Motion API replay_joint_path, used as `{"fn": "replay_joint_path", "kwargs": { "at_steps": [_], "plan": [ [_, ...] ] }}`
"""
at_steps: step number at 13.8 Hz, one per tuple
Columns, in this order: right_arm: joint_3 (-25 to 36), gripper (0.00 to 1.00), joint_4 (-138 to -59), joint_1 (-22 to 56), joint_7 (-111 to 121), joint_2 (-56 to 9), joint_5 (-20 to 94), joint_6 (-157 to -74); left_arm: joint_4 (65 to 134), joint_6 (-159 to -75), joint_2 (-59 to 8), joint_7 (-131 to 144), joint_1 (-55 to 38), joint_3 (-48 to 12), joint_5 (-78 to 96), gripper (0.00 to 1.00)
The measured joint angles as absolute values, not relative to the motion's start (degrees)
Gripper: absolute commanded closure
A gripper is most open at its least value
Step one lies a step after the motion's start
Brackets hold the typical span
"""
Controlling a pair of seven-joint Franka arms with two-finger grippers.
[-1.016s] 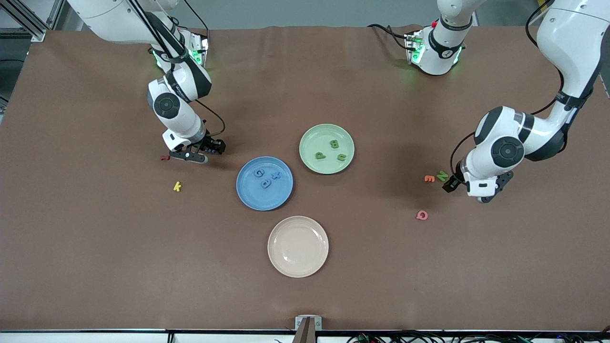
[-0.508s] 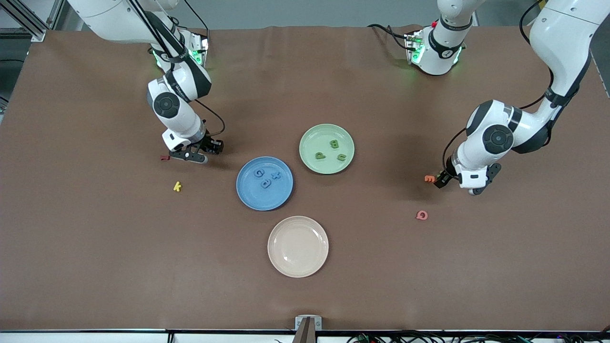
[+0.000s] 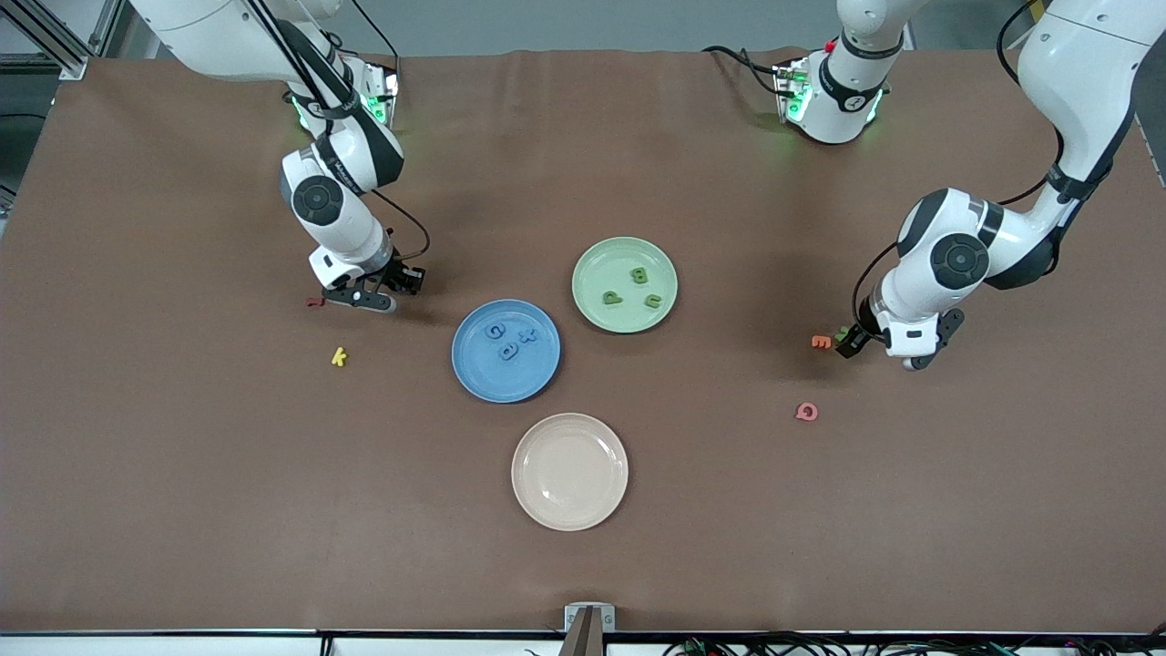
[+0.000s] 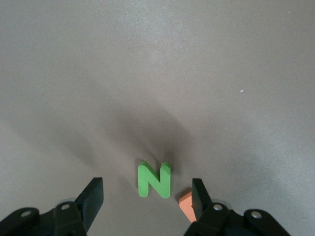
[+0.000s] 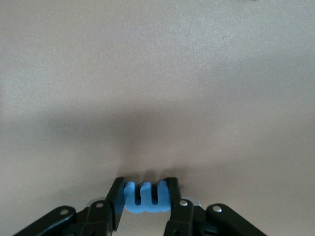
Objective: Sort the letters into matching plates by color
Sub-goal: 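Carry the blue E to the blue plate while the left gripper grasps N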
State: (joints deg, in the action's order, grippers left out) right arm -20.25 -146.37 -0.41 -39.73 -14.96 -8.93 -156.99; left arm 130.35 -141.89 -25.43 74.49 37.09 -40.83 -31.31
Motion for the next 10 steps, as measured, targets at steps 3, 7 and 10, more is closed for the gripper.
{"fn": "replay_joint_path", "kwargs": {
  "at_steps": [3,7,10],
  "plan": [
    [-20.3,1.00,-140.8,-0.4,-40.9,-15.1,-8.9,-151.0,130.7,-141.9,-25.4,74.5,37.1,-40.8,-31.3,0.22],
    [-20.8,1.00,-127.8,2.1,-45.7,-16.1,-8.8,-137.1,131.1,-141.9,-25.9,74.5,37.5,-40.6,-31.3,0.24],
    [-21.0,1.00,-118.7,7.7,-54.8,-20.6,-8.4,-133.7,131.2,-142.1,-26.6,74.5,37.6,-40.5,-31.8,0.24]
  ]
}}
